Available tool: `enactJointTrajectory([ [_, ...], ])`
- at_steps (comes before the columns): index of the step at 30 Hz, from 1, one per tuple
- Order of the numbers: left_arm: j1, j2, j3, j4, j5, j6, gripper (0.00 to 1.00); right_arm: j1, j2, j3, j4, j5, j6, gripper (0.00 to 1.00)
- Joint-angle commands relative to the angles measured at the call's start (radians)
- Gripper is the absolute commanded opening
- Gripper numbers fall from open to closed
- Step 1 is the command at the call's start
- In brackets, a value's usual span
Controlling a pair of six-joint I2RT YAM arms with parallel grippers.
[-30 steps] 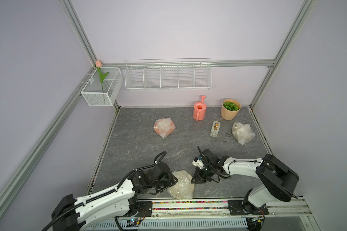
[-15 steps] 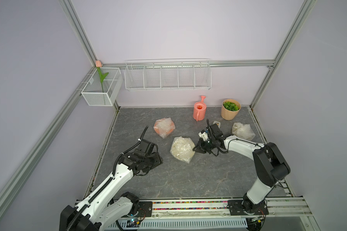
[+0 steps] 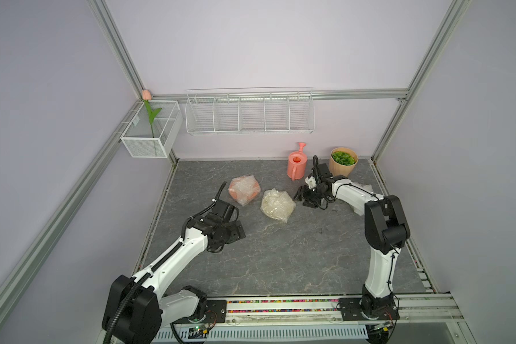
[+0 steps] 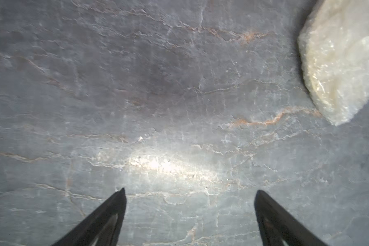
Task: Wrap dinner plates in bubble wrap
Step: Place the bubble wrap at the center of the board, then reset both arms
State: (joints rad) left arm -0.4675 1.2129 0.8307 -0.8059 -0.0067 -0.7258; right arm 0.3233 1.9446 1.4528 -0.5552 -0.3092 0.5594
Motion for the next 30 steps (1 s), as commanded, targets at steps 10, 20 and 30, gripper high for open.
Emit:
enactJointTrajectory([
  [10,0.198,0.101,0.082,0.207,-0.333,0.129,0.99,-0.190,-0.450,-0.449,0.183,0.620,-0.367,0.89],
  [20,0.199,0.105,-0.100,0.749,-0.652,0.513,1.00,-0.231,-0.475,-0.870,0.947,0.622,-0.549,0.89],
  [30,0.219,0.145,-0.455,1.546,-0.612,0.732,0.99,-0.361,-0.417,-1.110,1.504,0.384,-0.547,0.89],
])
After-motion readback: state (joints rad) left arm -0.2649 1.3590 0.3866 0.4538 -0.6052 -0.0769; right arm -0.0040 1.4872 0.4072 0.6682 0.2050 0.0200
